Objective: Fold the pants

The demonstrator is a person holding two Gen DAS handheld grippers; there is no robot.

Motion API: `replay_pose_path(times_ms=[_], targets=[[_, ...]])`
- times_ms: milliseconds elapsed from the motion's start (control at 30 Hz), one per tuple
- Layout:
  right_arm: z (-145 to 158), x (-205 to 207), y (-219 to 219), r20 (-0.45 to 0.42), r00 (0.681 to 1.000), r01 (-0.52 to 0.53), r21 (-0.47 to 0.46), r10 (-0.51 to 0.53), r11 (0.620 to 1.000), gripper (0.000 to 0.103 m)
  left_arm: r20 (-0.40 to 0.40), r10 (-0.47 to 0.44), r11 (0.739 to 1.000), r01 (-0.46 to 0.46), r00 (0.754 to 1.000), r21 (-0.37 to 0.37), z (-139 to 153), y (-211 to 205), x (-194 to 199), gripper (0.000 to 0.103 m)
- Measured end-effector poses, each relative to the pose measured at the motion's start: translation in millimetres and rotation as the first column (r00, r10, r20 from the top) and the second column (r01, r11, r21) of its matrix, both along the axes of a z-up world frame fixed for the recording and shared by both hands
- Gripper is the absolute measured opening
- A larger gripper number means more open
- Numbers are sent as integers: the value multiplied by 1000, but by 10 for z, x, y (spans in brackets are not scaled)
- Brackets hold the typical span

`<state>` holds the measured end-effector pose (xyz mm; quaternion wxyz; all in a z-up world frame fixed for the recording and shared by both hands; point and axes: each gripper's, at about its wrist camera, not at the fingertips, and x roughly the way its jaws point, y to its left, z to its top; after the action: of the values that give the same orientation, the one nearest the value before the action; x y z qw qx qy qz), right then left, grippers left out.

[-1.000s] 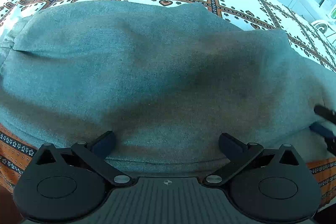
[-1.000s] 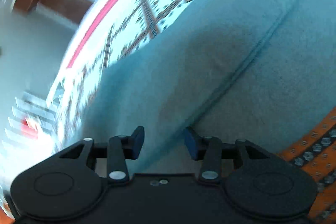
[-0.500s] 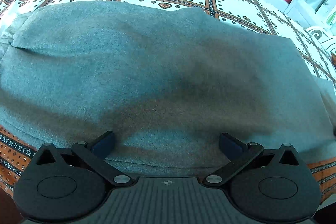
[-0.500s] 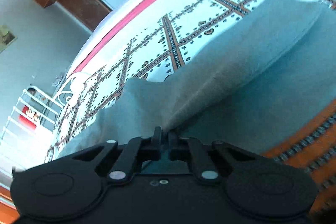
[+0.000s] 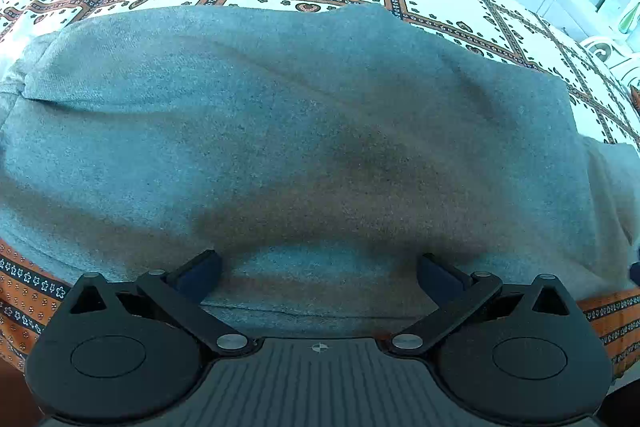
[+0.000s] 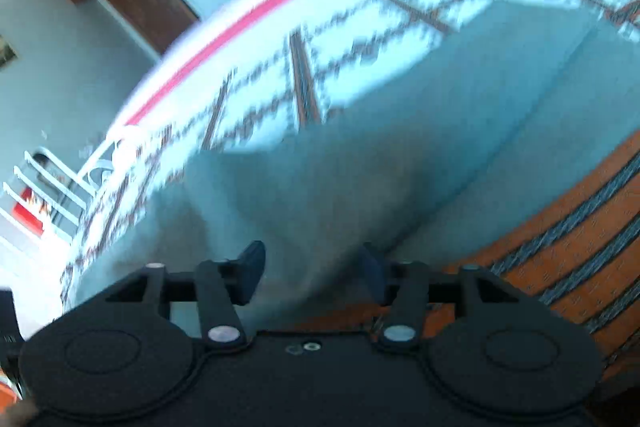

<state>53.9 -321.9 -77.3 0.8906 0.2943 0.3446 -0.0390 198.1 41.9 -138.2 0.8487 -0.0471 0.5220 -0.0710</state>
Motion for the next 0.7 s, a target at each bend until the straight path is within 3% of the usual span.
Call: replay_pose_path(times_ms=[167, 467, 567, 600, 700], targets=[[-24, -14, -584, -21, 988, 156, 74, -155, 985, 41, -1, 0, 1000, 0, 1000, 17, -8, -23, -1, 103], [-229, 65, -1672, -63, 906, 424, 153, -419, 893, 26, 1, -3, 999, 3, 1000, 49, -29, -64, 23, 103], [-356, 99, -1929, -67, 882, 471, 197, -467, 860, 22, 1, -4, 998, 4, 1000, 65, -47, -93, 31, 103], [-405, 116, -1998, -70, 876, 480, 221, -478, 849, 16, 2, -5, 998, 5, 1000, 70, -53, -102, 33, 103], [-549, 188, -2140, -63, 878, 469, 312, -475, 826, 11, 7, -10, 996, 9, 1000, 87, -72, -123, 28, 103]])
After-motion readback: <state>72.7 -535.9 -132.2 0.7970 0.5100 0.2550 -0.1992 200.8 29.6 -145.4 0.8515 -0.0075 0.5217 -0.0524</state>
